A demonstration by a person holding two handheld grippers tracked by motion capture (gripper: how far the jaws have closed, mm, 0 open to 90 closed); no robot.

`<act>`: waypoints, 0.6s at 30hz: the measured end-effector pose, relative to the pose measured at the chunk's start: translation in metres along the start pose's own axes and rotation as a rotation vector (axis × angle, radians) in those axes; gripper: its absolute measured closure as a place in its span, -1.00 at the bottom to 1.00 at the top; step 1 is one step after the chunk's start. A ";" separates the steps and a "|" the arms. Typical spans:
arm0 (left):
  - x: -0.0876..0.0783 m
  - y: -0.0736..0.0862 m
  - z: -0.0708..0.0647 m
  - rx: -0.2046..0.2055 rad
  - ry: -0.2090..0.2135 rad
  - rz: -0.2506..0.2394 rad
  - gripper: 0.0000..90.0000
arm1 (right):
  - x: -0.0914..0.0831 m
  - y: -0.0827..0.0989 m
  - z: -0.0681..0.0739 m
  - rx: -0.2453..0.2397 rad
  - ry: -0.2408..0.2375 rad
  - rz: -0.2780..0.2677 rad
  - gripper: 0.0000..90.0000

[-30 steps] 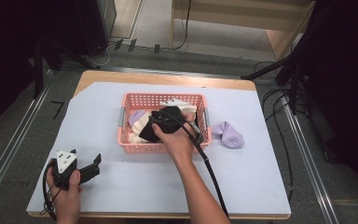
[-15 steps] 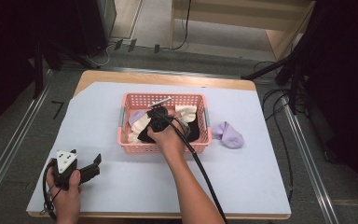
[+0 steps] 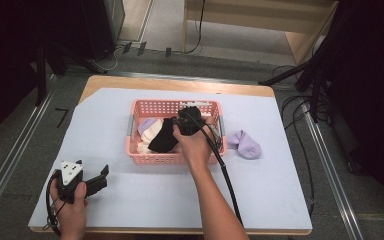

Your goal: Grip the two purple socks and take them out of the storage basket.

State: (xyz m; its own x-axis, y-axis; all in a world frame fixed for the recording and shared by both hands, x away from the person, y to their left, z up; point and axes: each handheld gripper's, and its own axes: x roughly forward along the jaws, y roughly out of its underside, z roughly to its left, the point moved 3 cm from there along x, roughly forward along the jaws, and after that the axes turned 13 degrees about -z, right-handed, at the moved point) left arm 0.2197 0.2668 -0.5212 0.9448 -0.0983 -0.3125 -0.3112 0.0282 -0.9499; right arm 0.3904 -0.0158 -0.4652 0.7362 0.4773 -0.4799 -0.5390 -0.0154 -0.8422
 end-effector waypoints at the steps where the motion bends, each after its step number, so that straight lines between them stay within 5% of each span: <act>1: 0.000 0.000 0.000 0.001 0.000 -0.002 -0.69 | 0.006 0.003 0.003 0.019 -0.033 0.043 0.31; 2: 0.000 0.000 0.000 0.001 0.001 -0.004 -0.69 | 0.016 0.008 0.013 0.037 -0.056 0.141 0.13; 3: 0.000 0.000 0.000 0.001 0.001 -0.004 -0.69 | 0.016 0.008 0.013 0.037 -0.056 0.141 0.13; 7: 0.000 0.000 0.000 -0.003 0.002 -0.008 -0.69 | 0.037 0.019 0.027 0.059 -0.025 0.363 0.15; 9: 0.000 0.000 0.000 -0.003 0.002 -0.007 -0.69 | 0.044 0.027 0.032 0.019 -0.010 0.508 0.13; 12: 0.000 0.000 0.000 -0.001 0.004 -0.002 -0.69 | 0.046 0.028 0.035 -0.029 0.028 0.523 0.29; 14: 0.000 0.000 0.000 -0.001 0.004 -0.003 -0.69 | 0.045 0.029 0.037 -0.068 0.046 0.521 0.59; 18: 0.000 0.000 0.000 -0.003 0.004 -0.007 -0.69 | 0.041 0.029 0.039 -0.060 0.009 0.475 0.80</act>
State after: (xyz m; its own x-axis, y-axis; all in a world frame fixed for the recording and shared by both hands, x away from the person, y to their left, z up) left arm 0.2194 0.2670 -0.5211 0.9464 -0.1027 -0.3061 -0.3052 0.0247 -0.9520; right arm 0.3893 0.0377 -0.4997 0.4175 0.3972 -0.8173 -0.7923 -0.2812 -0.5414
